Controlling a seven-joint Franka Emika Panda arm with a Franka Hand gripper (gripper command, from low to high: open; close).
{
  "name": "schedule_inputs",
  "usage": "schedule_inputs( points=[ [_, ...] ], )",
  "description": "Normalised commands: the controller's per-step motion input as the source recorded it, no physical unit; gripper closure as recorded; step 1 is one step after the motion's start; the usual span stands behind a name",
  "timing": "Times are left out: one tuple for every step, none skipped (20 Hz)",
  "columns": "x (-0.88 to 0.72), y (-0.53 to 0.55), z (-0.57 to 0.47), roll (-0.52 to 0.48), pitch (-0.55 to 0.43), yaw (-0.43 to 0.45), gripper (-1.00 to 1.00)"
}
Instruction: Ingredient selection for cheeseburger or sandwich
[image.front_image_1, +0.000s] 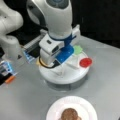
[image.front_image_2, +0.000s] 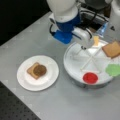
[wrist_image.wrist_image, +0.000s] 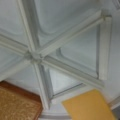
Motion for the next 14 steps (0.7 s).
schedule_inputs(
  points=[
    [-0.28,0.12,-0.16,-0.138,-0.232,0.006,-1.00],
    [-0.25,0.12,-0.16,-0.124,-0.222,0.017,-1.00],
    [-0.23,0.13,-0.15,-0.098,-0.215,0.045,-1.00],
    [-0.21,0.16,-0.15,-0.072,-0.221,0.084,-1.00],
    [-0.20,0.17,-0.14,-0.060,-0.213,0.092,-1.00],
    [-0.18,0.19,-0.15,-0.026,-0.237,0.164,-1.00],
    [-0.18,0.22,-0.18,-0.007,-0.253,0.210,-1.00],
    [-0.17,0.23,-0.17,0.002,-0.252,0.216,-1.00],
    [-0.17,0.26,-0.20,0.004,-0.259,0.227,-1.00],
    [-0.18,0.28,-0.21,-0.009,-0.251,0.201,-1.00],
    [-0.19,0.28,-0.20,-0.010,-0.242,0.173,-1.00],
    [-0.20,0.29,-0.21,-0.023,-0.235,0.144,-1.00],
    [-0.21,0.29,-0.21,-0.054,-0.231,0.109,-1.00],
    [-0.22,0.28,-0.21,-0.051,-0.226,0.083,-1.00]
  ],
)
